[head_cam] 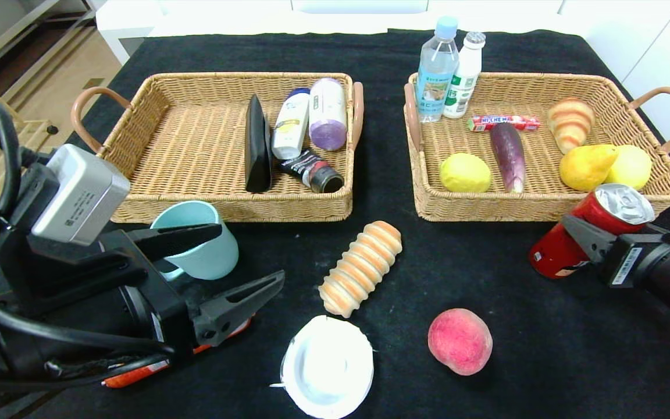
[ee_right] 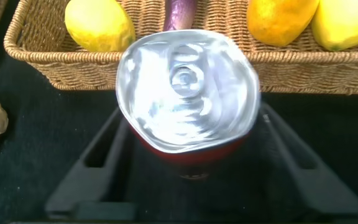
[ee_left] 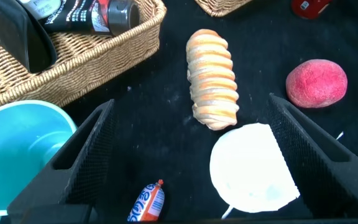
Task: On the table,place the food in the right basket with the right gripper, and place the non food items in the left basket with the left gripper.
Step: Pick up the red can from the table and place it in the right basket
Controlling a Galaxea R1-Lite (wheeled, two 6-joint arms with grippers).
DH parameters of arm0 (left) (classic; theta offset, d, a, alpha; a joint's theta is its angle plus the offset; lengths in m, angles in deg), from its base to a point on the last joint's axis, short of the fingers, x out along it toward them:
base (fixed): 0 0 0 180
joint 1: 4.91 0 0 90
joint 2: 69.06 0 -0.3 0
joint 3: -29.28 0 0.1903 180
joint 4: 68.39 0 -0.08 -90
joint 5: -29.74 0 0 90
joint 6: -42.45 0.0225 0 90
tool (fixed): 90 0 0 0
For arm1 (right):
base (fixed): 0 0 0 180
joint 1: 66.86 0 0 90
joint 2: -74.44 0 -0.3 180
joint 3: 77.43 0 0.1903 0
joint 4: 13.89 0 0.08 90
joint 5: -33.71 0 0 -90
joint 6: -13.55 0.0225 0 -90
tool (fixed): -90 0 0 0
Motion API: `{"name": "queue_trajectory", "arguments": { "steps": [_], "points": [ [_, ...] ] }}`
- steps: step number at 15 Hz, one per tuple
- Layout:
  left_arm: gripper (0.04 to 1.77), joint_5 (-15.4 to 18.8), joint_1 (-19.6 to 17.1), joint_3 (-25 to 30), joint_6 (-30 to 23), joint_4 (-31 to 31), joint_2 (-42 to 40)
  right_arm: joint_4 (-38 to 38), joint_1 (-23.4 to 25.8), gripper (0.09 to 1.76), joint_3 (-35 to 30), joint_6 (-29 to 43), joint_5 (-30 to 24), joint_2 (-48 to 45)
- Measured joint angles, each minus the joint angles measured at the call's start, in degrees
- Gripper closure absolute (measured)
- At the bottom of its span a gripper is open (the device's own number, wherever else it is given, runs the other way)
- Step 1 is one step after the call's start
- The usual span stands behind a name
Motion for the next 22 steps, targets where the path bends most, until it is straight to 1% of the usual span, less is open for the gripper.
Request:
{"name": "queue_trajectory", "arguments": {
  "steps": [1,2,3,14,17,19,20,22],
  "points": [
    [0.09,0.0,0.0,0.0,0.1,0.0,0.0,0.0,0.0,0.74,0.0,-0.1,0.0,0.0],
    [0.09,0.0,0.0,0.0,0.1,0.0,0.0,0.1,0.2,0.8,0.0,-0.1,0.0,0.1],
    [0.09,0.0,-0.1,0.0,0.1,0.0,0.0,0.1,0.4,0.83,0.0,-0.1,0.0,0.1],
    [0.09,0.1,-0.2,0.1,0.2,0.0,0.0,0.1,0.4,0.84,-0.3,-0.3,-0.2,0.0],
    [0.09,0.1,-0.2,0.1,0.2,0.0,0.0,-1.0,0.1,0.85,0.3,-1.3,-0.3,-0.4],
    [0.09,0.1,-0.2,0.2,0.2,0.0,0.1,-3.7,0.0,0.85,1.2,-1.9,-0.3,-1.7],
    [0.09,0.1,-0.2,0.2,0.5,0.0,0.2,-6.3,0.0,0.85,2.1,-1.9,-0.3,-2.7],
    [0.09,0.0,-0.2,0.4,0.8,0.0,0.4,-12.0,-0.2,0.85,5.9,-2.0,-0.3,-5.1]
  ]
}}
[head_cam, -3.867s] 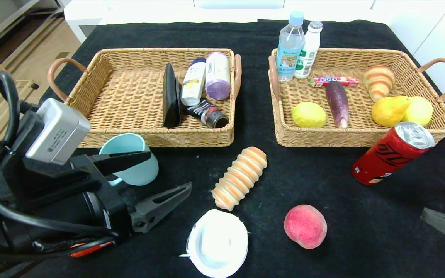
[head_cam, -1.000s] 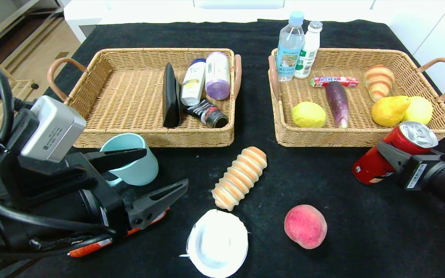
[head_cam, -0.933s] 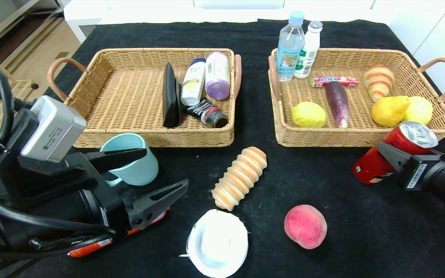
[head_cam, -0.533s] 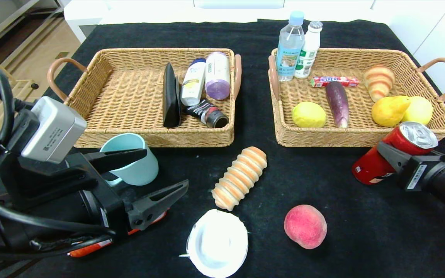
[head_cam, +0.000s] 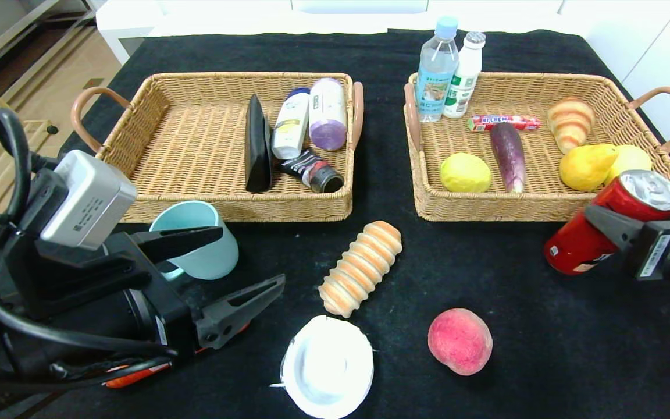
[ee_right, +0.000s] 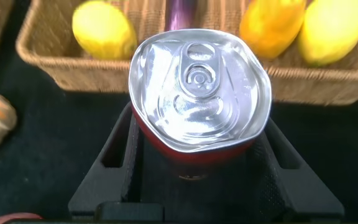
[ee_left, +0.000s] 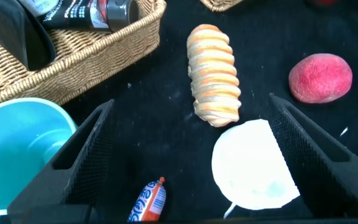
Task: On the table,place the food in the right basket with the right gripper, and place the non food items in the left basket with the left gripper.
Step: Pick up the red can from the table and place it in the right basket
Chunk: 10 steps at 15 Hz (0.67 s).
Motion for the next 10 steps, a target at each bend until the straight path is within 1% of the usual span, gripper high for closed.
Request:
{"name": "queue_trajectory", "arguments": {
  "steps": [3,5,7,10],
  "points": [
    [0.09,0.0,0.0,0.0,0.1,0.0,0.0,-7.8,0.0,0.85,8.0,-0.1,-0.2,-2.2],
    [0.09,0.0,0.0,0.1,0.1,0.0,0.0,-11.1,0.1,0.85,14.1,-0.1,-0.3,-2.4],
    [0.09,-0.1,0.1,0.1,0.7,0.0,0.0,-12.0,0.5,0.85,19.5,-0.4,-0.4,-1.1],
    [0.09,-0.2,0.2,0.2,0.7,0.0,0.1,-12.3,1.8,0.85,25.8,-0.7,-0.4,3.1]
  ]
}}
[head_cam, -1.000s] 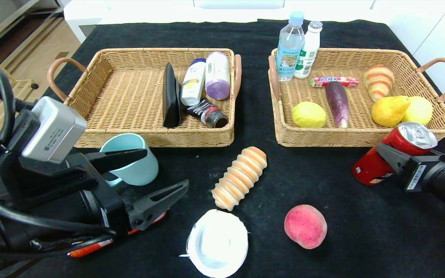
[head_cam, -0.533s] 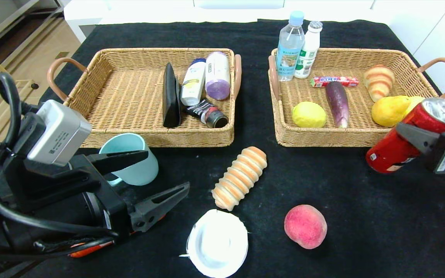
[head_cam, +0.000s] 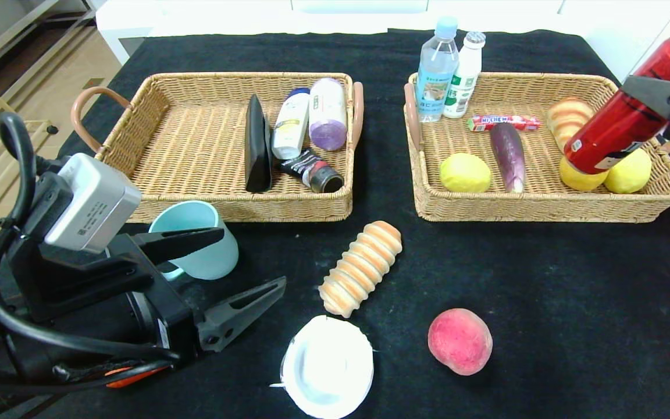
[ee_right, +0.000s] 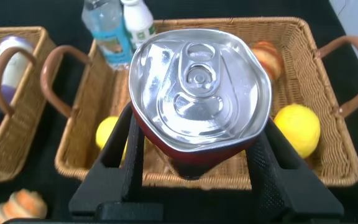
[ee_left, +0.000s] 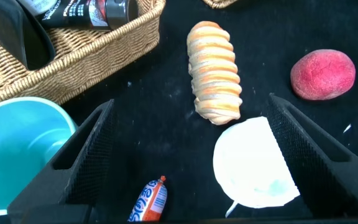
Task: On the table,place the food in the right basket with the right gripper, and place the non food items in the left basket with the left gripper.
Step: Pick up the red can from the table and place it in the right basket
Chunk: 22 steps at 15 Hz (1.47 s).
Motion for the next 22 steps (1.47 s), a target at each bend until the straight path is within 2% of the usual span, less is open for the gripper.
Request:
{"name": "queue_trajectory", "arguments": {
  "steps": [5,9,14,19,22],
  "points": [
    [0.09,0.0,0.0,0.0,0.1,0.0,0.0,0.1,2.9,0.85,9.5,-0.1,-0.2,9.4],
    [0.09,0.0,-0.1,-0.1,0.1,0.0,-0.1,0.5,5.3,0.85,14.6,0.0,-0.2,16.4],
    [0.09,0.1,-0.1,0.0,0.1,0.0,-0.1,4.5,7.4,0.85,15.7,0.8,-0.2,22.0],
    [0.09,0.1,0.0,0.0,0.2,0.0,-0.2,4.5,7.4,0.85,15.8,0.7,-0.2,23.4],
    [0.09,0.1,0.0,0.0,0.2,0.0,-0.2,4.5,7.2,0.63,15.8,0.8,-0.1,23.1]
  ]
}}
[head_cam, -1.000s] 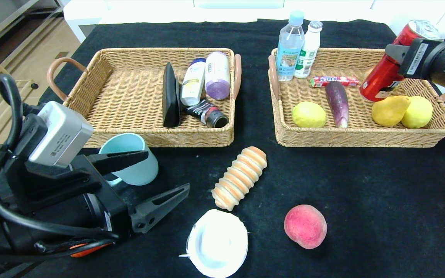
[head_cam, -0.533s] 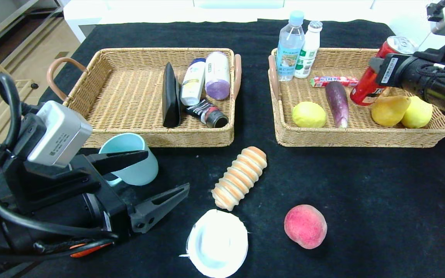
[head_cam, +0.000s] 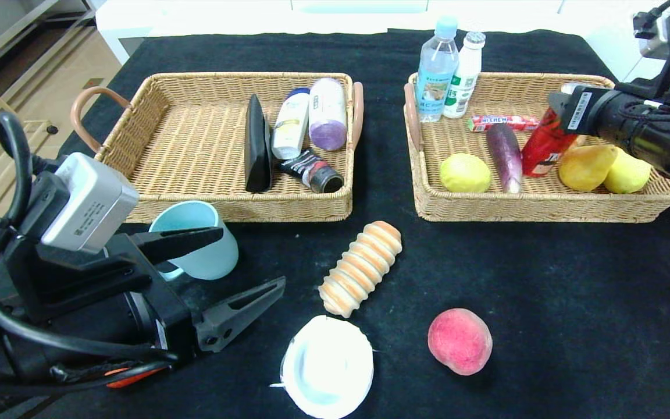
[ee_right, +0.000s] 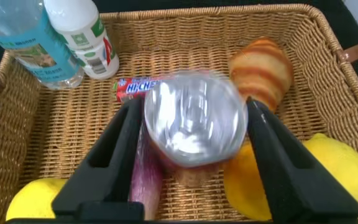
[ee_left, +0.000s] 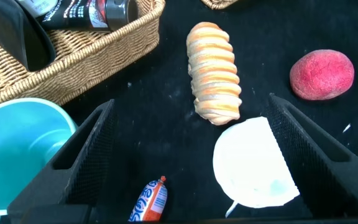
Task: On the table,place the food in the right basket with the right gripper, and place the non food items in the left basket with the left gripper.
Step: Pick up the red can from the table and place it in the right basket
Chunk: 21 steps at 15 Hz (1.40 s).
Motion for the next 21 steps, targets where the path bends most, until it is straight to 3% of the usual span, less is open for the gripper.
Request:
{"name": "queue_trajectory", "arguments": {
  "steps": [4,7,10,13,15,18,21],
  "points": [
    [0.09,0.0,0.0,0.2,0.4,0.0,0.0,-1.0,-0.8,0.44,-0.7,-0.2,0.2,-1.5],
    [0.09,0.0,0.0,0.3,0.4,0.1,-0.1,-6.3,-2.1,0.34,-3.2,-0.3,0.3,-5.6],
    [0.09,-0.1,0.0,0.1,0.4,0.5,-0.2,-15.8,-5.2,0.28,-7.2,-0.3,0.0,-13.1],
    [0.09,-0.1,0.0,0.0,0.4,0.6,-0.3,-32.1,-10.4,0.24,-9.6,0.3,0.2,-20.1],
    [0.09,-0.1,0.0,0.0,0.4,0.6,-0.4,-40.5,-14.3,0.21,-9.3,4.8,2.4,-22.6],
    [0.09,-0.1,0.0,0.0,0.4,0.5,-0.3,-53.6,-21.2,0.19,-4.1,17.3,5.3,-21.8],
    [0.09,-0.1,0.0,0.0,0.4,0.4,-0.2,-59.9,-27.0,0.17,1.0,27.8,7.9,-16.5]
  ]
}}
